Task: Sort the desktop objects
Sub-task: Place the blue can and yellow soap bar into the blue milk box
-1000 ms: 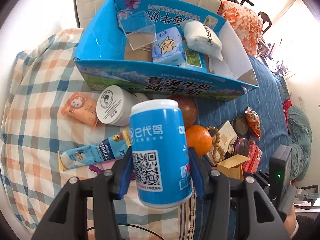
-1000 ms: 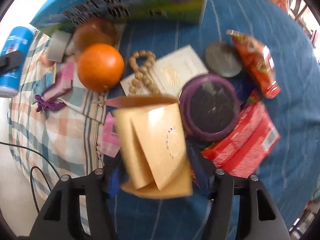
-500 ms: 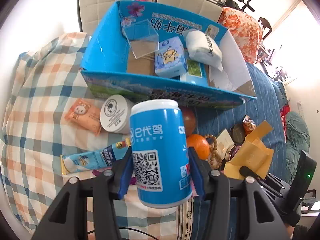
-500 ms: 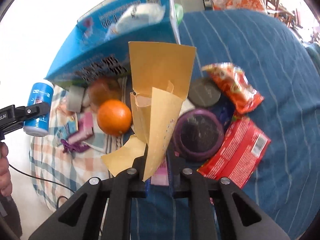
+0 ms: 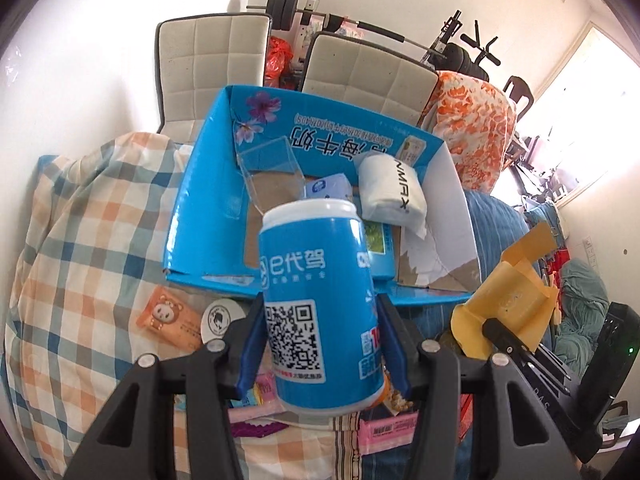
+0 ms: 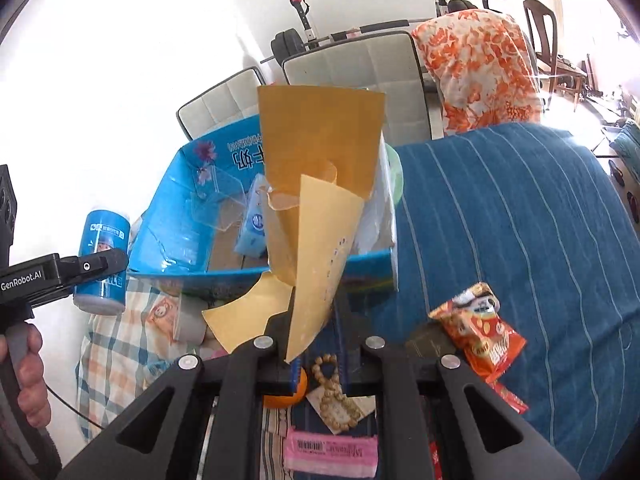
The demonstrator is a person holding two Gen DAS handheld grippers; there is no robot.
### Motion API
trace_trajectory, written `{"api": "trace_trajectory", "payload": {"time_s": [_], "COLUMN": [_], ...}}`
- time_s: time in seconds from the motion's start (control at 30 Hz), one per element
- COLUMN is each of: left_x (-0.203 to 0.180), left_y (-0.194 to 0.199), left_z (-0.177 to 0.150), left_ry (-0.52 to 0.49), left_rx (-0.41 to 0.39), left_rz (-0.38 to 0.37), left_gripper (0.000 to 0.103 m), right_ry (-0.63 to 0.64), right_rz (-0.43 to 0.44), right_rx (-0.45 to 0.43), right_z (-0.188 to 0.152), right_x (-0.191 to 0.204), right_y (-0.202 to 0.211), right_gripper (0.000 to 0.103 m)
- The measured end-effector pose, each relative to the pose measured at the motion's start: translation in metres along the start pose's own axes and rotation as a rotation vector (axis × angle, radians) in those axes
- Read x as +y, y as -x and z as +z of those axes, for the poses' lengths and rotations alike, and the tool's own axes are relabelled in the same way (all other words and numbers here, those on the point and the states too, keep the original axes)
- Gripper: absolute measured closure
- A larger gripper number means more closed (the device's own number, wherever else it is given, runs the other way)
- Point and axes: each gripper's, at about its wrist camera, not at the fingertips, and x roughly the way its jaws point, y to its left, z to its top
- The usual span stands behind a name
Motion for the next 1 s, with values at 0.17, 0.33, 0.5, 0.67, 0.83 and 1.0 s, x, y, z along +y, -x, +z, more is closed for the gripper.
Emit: {"api": "trace_trajectory", "payload": {"time_s": [0.17, 0.33, 0.5, 0.67, 0.83, 1.0], "left_x": [-0.002, 0.000, 0.007, 0.017, 0.022, 0.030], "left_y": [-0.013, -0.030, -0.049, -0.072, -0.090, -0.112], "left_z": [0.020, 0.029, 0.033, 0.037, 0.042, 0.045], "left_ry": [-0.018, -0.025, -0.020, -0.009, -0.018, -0.031], "left_rx": [-0.013, 0.003, 0.016, 0.038, 0.055, 0.081], "left_rz": [0.015, 0.030, 0.050, 0.074, 0.097, 0.122], "left_gripper": [0.051, 0.051, 0.051, 0.051, 0.052, 0.053], "right_ry": [0.044, 0.119, 0.176, 0.207, 0.248, 0.260], "right_rz": [-0.030, -0.084, -0.132, -0.148, -0.181, -0.187], "right_rx": [-0.023, -0.002, 0.045, 0.104, 0.174, 0.245], "right_z": [0.025, 0.041, 0.046, 0.049, 0.048, 0.043], "right_x": [0.013, 0.026, 0.028, 0.029, 0.032, 0.030], "right_y": [-0.017, -0.039, -0.063, -0.082, -0.101, -0.116], "right_gripper": [0.090, 0.090, 0.090, 0.090, 0.089, 0.089]}}
